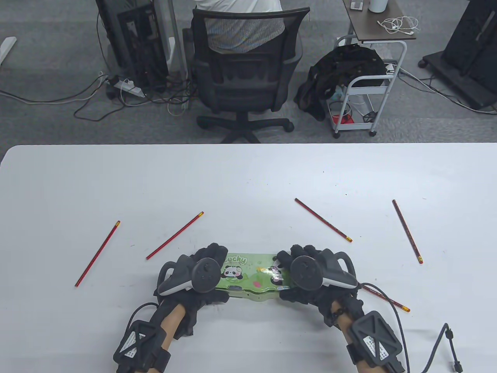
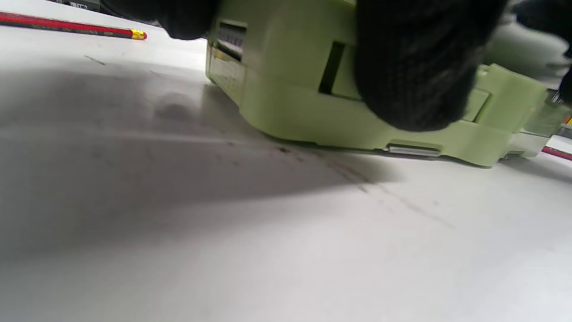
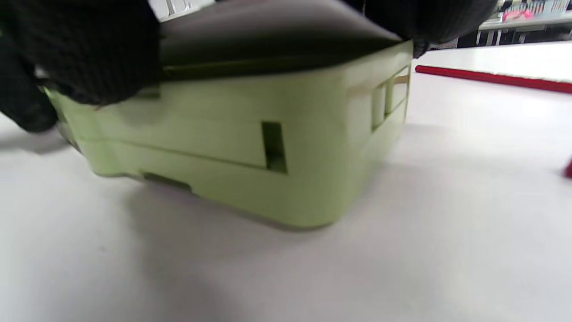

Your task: Organize multifunction pencil case

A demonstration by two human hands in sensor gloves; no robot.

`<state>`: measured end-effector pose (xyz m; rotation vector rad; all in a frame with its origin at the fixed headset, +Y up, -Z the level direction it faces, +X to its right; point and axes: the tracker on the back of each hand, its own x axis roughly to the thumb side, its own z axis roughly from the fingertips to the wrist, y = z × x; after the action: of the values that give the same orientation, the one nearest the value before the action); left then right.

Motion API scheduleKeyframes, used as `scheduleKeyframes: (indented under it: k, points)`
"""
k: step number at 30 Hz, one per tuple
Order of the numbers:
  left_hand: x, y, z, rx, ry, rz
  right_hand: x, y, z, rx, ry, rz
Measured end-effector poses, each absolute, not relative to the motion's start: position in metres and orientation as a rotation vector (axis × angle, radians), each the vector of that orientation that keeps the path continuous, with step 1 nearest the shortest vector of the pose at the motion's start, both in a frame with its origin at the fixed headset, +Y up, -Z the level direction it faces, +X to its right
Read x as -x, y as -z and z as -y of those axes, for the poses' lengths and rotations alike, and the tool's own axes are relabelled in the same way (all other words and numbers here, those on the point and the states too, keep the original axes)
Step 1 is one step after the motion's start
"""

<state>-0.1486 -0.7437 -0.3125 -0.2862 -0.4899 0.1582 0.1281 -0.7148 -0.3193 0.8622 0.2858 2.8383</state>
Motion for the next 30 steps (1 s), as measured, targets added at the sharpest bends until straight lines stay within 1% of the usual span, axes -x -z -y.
scheduleKeyframes:
  k: [2,6,10,12,13,18,20,22,24,27,30]
  points:
    - [0.153,0.315,0.737,0.357,-0.208,0.492,-0.134,0.323,0.714,-0.842,-2.764,-0.335]
    - [0.169,0.323,0.728,0.379,-0.473,0.471,-0.142,0.324,0.710,-0.770,-2.639,-0.352]
    - [0.175,0.332,0.718,0.402,-0.506,0.435,-0.151,0.323,0.701,-0.740,-2.617,-0.284]
    - [0.176,0.339,0.713,0.398,-0.535,0.411,-0.159,0.319,0.689,-0.713,-2.613,-0.142]
    - [0.177,0.341,0.712,0.396,-0.545,0.396,-0.160,0.318,0.687,-0.710,-2.610,-0.118]
    - [0.182,0.358,0.705,0.355,-0.642,0.270,-0.169,0.304,0.665,-0.702,-2.596,0.158]
    - [0.183,0.365,0.703,0.328,-0.659,0.206,-0.170,0.299,0.661,-0.712,-2.611,0.269]
    - [0.183,0.370,0.703,0.312,-0.667,0.155,-0.168,0.296,0.660,-0.726,-2.629,0.323]
    - [0.183,0.375,0.703,0.299,-0.674,0.098,-0.167,0.296,0.661,-0.740,-2.648,0.327]
    - [0.184,0.380,0.705,0.275,-0.673,0.004,-0.161,0.298,0.672,-0.770,-2.690,0.268]
    - [0.184,0.384,0.708,0.270,-0.625,-0.048,-0.154,0.306,0.688,-0.814,-2.752,0.071]
